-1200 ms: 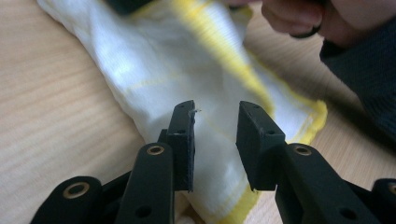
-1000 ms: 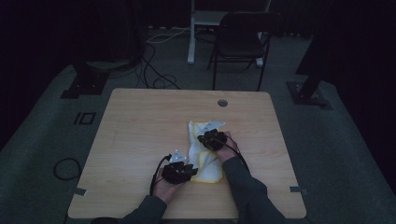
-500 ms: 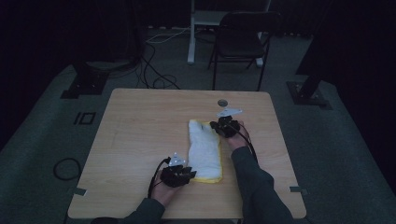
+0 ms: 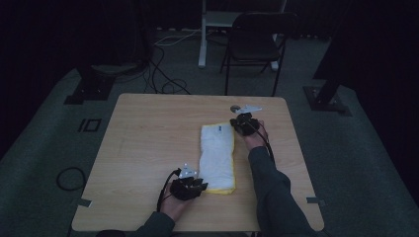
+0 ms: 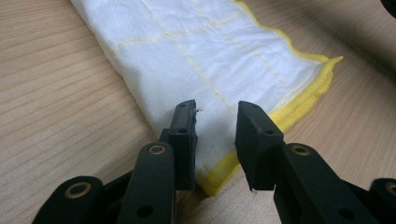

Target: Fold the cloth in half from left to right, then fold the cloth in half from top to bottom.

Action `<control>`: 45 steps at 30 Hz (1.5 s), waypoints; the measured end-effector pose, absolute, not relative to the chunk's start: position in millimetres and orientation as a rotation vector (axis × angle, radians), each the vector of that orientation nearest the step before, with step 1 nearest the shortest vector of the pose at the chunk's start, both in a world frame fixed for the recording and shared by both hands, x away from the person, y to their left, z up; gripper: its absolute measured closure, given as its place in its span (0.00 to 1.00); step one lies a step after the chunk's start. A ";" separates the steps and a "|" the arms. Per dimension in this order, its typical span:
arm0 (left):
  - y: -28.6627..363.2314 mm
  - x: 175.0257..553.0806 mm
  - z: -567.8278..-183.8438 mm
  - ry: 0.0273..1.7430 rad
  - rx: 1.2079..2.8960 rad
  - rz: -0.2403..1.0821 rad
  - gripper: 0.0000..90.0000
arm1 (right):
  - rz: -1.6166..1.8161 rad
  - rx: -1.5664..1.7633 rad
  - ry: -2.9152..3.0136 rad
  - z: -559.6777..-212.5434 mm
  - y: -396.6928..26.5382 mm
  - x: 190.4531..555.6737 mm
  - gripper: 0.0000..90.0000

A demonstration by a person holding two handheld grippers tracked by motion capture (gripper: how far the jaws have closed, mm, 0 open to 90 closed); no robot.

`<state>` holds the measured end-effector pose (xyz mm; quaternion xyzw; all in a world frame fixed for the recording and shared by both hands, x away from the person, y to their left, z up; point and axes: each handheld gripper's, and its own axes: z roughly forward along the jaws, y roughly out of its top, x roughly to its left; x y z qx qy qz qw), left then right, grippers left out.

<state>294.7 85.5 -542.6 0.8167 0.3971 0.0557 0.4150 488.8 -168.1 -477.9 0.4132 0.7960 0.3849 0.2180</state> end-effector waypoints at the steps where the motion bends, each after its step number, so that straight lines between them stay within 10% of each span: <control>1: 85.8 294.4 -542.6 0.997 2.051 0.140 0.77 | 1.067 1.155 2.188 -477.2 -169.1 489.5 0.90; 45: 109.8 398.5 -503.2 1.107 1.889 0.336 0.71 | 1.104 1.222 2.225 -503.0 -181.5 473.6 0.67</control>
